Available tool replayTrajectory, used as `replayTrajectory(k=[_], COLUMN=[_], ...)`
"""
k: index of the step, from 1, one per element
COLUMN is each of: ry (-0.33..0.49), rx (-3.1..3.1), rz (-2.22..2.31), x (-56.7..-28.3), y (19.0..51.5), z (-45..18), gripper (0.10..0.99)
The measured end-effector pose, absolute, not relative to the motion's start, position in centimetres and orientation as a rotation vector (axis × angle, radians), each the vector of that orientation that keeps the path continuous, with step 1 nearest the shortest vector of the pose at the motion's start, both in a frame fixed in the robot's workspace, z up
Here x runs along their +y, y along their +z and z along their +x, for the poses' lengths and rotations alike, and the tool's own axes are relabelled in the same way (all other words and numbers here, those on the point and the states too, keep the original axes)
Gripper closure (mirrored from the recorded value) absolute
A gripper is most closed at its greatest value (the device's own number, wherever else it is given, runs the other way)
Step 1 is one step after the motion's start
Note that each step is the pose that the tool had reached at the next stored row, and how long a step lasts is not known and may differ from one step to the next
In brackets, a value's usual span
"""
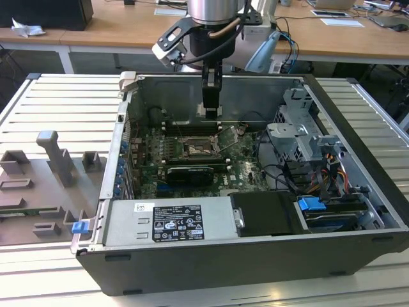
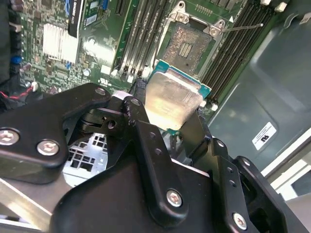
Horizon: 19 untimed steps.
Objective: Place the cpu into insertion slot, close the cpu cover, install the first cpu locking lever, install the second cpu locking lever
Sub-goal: 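Place the cpu into insertion slot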
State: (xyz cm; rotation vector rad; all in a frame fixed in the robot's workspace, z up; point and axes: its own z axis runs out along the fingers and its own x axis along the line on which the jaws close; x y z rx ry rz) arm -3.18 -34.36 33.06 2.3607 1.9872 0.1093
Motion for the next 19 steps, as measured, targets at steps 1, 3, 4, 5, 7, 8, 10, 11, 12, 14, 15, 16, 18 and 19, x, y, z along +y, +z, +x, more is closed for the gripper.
replayTrajectory(k=[1, 3, 4, 5, 7, 8, 10, 11, 12, 14, 15, 16, 18, 19], ry=[0.109, 0.108, 0.107, 0.107, 0.106, 0.106, 0.105, 0.105, 0.104, 0.104, 0.103, 0.103, 0.102, 0.102], rx=[1.977, 1.957, 1.94, 1.925, 1.91, 1.897, 1.874, 1.866, 1.852, 1.83, 1.817, 1.811, 1.797, 1.788], rz=[2.369, 2.385, 2.398, 2.409, 2.421, 2.431, 2.447, 2.453, 2.464, 2.48, 2.488, 2.492, 2.503, 2.508], x=[-34.36, -34.36, -34.36, -34.36, -34.36, -34.36, -34.36, -34.36, -34.36, -34.36, -34.36, -34.36, -34.36, -34.36], y=[33.02, 32.93, 32.87, 32.83, 32.78, 32.75, 32.67, 32.65, 32.6, 32.52, 32.46, 32.44, 32.37, 32.34], z=[-3.18, -3.18, -3.18, -3.18, -3.18, -3.18, -3.18, -3.18, -3.18, -3.18, -3.18, -3.18, -3.18, -3.18], gripper=[0.553, 0.553, 0.553, 0.553, 0.553, 0.553, 0.553, 0.553, 0.553, 0.553, 0.553, 0.553, 0.553, 0.553])
